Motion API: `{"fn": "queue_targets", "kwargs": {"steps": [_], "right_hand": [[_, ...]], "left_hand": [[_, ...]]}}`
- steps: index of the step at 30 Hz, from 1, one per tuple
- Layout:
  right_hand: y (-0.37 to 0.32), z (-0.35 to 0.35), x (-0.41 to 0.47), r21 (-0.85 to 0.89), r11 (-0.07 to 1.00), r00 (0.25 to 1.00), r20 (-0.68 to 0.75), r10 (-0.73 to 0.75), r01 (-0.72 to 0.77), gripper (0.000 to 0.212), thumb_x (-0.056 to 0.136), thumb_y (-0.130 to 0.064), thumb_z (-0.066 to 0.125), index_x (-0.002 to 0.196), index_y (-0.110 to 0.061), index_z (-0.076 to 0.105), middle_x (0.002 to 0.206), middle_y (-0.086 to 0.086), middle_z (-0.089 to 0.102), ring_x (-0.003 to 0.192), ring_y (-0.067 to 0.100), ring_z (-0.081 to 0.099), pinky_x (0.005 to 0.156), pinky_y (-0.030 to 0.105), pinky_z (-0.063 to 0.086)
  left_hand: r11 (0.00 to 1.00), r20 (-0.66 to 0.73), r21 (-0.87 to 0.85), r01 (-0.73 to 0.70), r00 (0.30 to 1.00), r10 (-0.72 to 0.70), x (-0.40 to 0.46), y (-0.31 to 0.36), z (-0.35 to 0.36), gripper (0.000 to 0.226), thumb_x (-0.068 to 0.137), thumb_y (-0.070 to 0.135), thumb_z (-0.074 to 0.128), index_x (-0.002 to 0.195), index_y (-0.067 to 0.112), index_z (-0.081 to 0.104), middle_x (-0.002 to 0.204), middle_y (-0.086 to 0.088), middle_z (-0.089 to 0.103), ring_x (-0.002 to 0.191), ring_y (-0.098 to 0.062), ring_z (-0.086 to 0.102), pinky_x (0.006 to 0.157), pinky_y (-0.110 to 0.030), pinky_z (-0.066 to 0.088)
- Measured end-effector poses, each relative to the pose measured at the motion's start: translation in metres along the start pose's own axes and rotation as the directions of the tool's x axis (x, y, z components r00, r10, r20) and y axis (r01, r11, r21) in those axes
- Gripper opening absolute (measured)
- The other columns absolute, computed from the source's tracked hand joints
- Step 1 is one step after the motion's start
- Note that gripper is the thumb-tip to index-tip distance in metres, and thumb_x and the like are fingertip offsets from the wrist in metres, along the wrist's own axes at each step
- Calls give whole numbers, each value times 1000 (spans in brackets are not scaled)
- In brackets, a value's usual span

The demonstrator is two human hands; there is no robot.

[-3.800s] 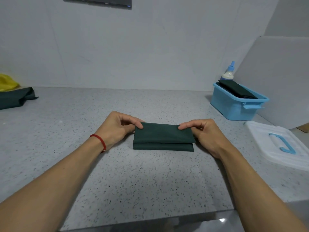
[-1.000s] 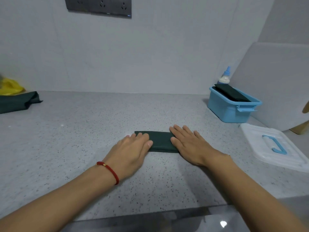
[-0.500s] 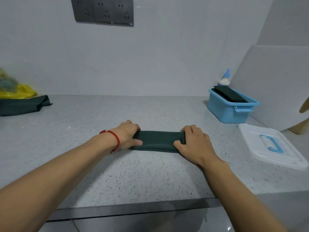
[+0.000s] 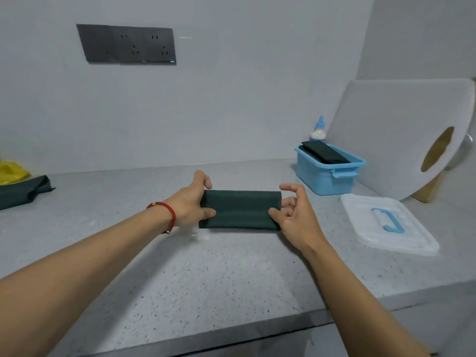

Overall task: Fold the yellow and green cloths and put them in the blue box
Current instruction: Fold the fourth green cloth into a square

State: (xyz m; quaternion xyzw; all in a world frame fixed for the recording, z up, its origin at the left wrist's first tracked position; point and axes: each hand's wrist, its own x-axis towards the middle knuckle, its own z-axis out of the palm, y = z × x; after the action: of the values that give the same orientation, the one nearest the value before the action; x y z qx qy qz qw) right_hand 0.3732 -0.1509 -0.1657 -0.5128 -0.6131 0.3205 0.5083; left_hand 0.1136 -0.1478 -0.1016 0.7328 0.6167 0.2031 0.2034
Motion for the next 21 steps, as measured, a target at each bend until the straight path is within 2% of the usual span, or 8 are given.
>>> {"fn": "queue_targets", "kwargs": {"steps": [3, 5, 7, 11, 13, 15, 17, 21], "right_hand": [[4, -11, 3, 126, 991, 984, -168, 58, -36, 51, 94, -11, 71, 128, -33, 40, 97, 1, 59, 74, 12, 58, 80, 28, 50], [3, -17, 8, 144, 989, 946, -317, 60, -14, 45, 93, -16, 73, 120, -31, 41, 100, -1, 62, 81, 13, 64, 77, 27, 50], [0, -33, 22, 118, 992, 876, -482, 29, 32, 35, 92, -21, 75, 107, -30, 45, 97, -5, 63, 76, 5, 64, 72, 23, 47], [-7, -62, 59, -32, 996, 737, -671, -82, 82, 17, 92, -19, 73, 96, -25, 59, 105, -2, 58, 68, 6, 62, 72, 9, 43], [-11, -72, 79, -112, 985, 679, -714, -173, 132, 9, 93, -15, 72, 95, -20, 66, 110, -1, 53, 72, 12, 64, 75, 4, 42], [-10, -83, 101, -169, 972, 630, -741, -233, 162, 4, 95, -16, 71, 98, -17, 71, 121, 1, 52, 86, 17, 65, 87, 14, 49], [-4, -87, 116, -231, 966, 624, -740, -251, 115, 14, 100, -19, 65, 107, -11, 73, 136, 6, 48, 107, 17, 61, 100, 22, 48], [13, -83, 129, -399, 917, 732, -621, -280, 12, 30, 105, -21, 49, 122, -4, 66, 153, 9, 35, 115, 15, 51, 102, 18, 36]], "left_hand": [[984, -67, -178, -4, 998, -8, 24, 24, 4, 51, 94, 9, 66, 118, 30, 26, 97, -15, 61, 79, -26, 62, 78, -46, 61], [957, -78, -288, -15, 997, -8, 46, 44, 9, 49, 94, -1, 59, 114, 29, 26, 93, -17, 56, 78, -28, 58, 82, -52, 61], [933, -55, -360, -24, 998, 4, 79, 74, 14, 45, 92, -8, 50, 110, 27, 28, 99, -20, 53, 81, -30, 53, 76, -47, 57], [969, -121, -234, -82, 991, 55, 141, 127, 24, 29, 90, -3, 52, 102, 21, 42, 115, -20, 59, 86, -28, 54, 73, -35, 47], [970, -261, -219, -101, 964, 41, 170, 151, 27, 21, 89, -1, 58, 96, 19, 54, 117, -12, 62, 93, -26, 59, 75, -28, 47], [951, -347, -285, -119, 938, 13, 204, 180, 35, 19, 89, -3, 59, 93, 14, 67, 118, -11, 66, 100, -24, 63, 83, -25, 51], [938, -380, -320, -129, 925, -2, 231, 201, 39, 24, 91, -5, 57, 96, 8, 76, 117, -12, 68, 107, -25, 64, 97, -28, 52], [935, -373, -316, -158, 927, 30, 275, 227, 51, 29, 91, -10, 56, 98, 6, 79, 116, -11, 70, 111, -25, 63, 107, -29, 45]]}}
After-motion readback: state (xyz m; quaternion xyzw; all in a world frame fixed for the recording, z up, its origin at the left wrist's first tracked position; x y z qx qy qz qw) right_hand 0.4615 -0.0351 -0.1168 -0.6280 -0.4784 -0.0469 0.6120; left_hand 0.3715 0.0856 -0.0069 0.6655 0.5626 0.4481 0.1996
